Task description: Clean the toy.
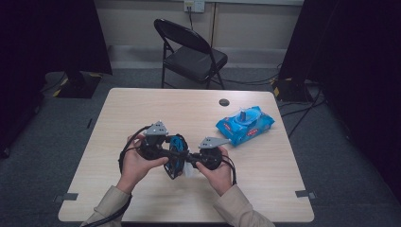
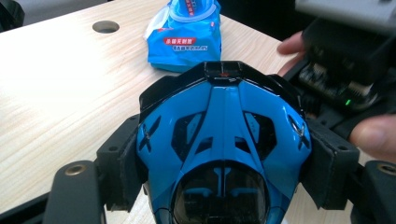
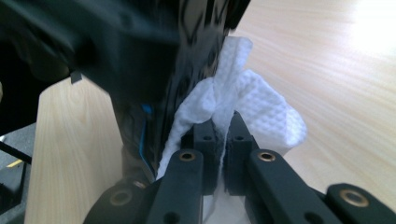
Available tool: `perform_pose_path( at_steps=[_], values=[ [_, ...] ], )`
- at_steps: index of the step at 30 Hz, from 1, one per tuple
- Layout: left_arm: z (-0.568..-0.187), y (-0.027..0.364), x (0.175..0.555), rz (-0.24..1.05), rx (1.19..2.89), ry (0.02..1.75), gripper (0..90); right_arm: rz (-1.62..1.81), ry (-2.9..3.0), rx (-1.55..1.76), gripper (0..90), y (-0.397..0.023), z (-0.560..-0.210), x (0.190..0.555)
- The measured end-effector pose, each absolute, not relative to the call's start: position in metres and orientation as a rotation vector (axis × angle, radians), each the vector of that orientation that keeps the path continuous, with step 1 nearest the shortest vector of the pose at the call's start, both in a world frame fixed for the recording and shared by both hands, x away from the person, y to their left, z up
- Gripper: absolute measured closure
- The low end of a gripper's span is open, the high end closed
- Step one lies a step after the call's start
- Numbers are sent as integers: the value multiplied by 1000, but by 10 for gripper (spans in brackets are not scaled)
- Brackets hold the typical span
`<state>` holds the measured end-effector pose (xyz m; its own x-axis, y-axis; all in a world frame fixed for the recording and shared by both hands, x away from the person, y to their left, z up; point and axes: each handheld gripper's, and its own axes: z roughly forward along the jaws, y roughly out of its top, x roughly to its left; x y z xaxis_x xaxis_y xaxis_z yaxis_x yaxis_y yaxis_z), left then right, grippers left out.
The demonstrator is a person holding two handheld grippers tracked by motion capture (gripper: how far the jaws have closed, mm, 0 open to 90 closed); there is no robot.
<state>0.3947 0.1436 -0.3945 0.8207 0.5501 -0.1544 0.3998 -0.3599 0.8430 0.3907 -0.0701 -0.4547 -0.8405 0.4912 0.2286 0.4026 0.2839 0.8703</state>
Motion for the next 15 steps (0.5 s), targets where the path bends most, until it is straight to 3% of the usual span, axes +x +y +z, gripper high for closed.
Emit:
perform_pose_path(
  at_steps=[15],
  values=[
    [-390, 144, 396, 194, 1982, 715, 260, 1579, 2495, 868, 868, -63, -474, 388]
  ],
)
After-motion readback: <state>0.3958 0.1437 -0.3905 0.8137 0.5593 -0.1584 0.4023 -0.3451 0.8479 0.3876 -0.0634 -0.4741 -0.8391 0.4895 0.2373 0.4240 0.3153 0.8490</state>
